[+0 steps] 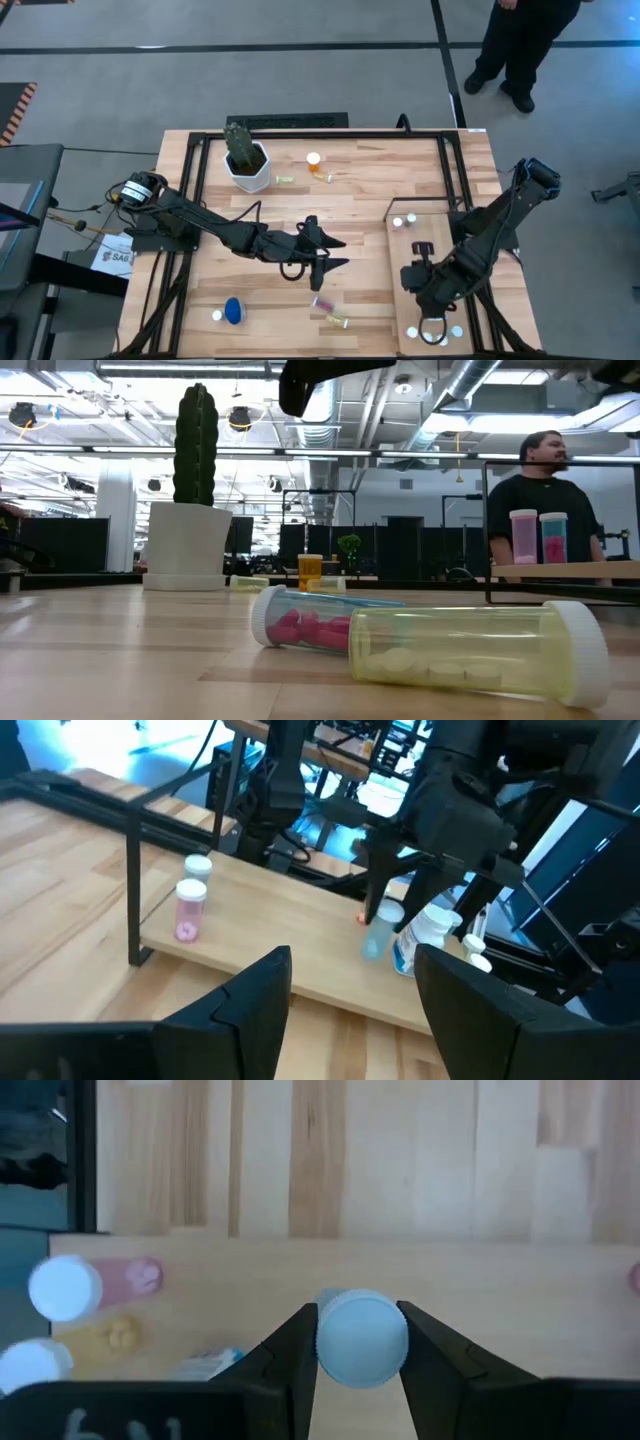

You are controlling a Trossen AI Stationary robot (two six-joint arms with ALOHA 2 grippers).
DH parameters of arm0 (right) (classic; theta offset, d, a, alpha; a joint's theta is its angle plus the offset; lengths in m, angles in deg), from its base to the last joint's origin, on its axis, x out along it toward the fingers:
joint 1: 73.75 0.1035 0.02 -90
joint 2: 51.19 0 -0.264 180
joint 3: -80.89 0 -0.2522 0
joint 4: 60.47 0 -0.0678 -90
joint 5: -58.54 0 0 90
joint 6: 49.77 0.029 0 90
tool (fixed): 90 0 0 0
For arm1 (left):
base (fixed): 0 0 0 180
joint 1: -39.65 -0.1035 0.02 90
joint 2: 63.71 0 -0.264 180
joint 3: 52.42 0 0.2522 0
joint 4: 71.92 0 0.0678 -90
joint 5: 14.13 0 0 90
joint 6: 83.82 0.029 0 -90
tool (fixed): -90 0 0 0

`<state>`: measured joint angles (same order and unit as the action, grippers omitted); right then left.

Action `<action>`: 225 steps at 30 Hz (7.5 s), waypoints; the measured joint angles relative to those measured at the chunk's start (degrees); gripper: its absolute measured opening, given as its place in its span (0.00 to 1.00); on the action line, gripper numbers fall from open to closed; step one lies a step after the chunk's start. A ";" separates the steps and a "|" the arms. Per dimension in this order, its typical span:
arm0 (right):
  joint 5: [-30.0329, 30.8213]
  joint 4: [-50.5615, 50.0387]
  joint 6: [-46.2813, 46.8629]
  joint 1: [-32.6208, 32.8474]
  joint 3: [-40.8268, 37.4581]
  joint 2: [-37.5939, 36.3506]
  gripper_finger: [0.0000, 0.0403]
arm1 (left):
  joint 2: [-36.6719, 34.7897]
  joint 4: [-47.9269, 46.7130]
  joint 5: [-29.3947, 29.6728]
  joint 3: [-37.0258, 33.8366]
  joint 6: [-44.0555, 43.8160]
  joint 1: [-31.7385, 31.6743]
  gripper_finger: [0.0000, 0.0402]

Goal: Pick and place medicine bottles onto shelf by color
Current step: Put the blue pill bottle on the shelf

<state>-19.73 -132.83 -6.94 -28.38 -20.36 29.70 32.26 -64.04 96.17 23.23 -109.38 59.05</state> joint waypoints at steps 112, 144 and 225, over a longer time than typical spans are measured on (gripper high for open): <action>0.14 20.93 4.68 7.31 -8.40 4.60 0.36 | 1.64 -4.60 1.55 -0.02 -7.10 1.95 0.50; -8.49 14.46 2.17 3.19 -4.76 4.65 0.34 | 1.62 -6.85 3.03 -0.02 -6.86 1.95 0.50; -4.28 9.46 -2.71 4.29 -4.76 4.65 0.34 | 1.62 -8.03 6.05 -0.02 -7.32 1.97 0.50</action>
<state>-24.01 -123.38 -9.65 -24.09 -25.12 34.35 33.87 -72.07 102.22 23.21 -116.70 61.02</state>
